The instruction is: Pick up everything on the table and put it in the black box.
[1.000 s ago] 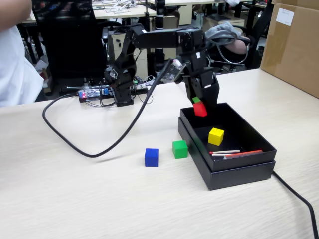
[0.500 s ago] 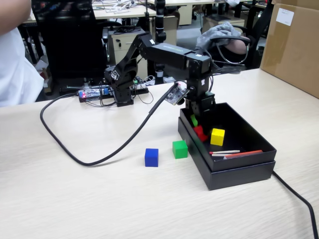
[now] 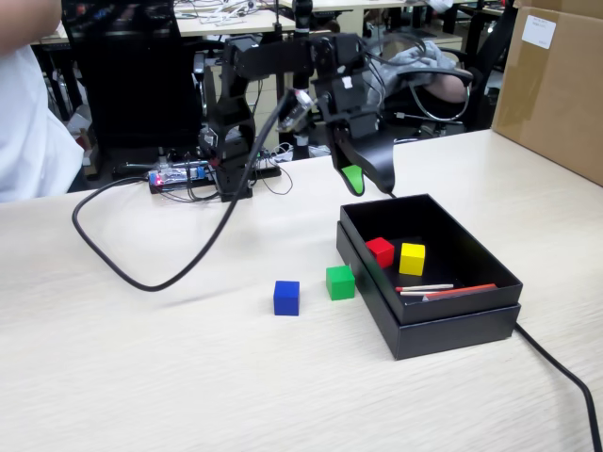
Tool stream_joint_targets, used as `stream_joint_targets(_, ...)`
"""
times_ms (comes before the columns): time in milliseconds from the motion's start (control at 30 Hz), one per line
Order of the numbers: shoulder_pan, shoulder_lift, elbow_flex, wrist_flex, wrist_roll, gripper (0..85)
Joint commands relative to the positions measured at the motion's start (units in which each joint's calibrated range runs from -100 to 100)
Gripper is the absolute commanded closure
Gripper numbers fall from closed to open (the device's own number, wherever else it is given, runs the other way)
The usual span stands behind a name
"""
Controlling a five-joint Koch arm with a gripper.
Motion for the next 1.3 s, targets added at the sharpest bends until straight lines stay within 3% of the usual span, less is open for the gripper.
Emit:
stream_joint_targets(0, -2.98, -8.85, 0.48, -0.26, -1.61, 39.9)
stream_joint_targets(233, -9.62, -12.29, -9.49, -0.17, -2.98, 36.4)
stream_joint_targets(433, -12.11, -3.92, -13.94, -0.09, -3.47, 34.3)
stream_joint_targets(800, -12.6, 21.33, -1.06, -0.09, -2.98, 34.2)
stream_joint_targets(1267, -11.77, 38.31, 10.18, -0.09, -2.15, 35.8)
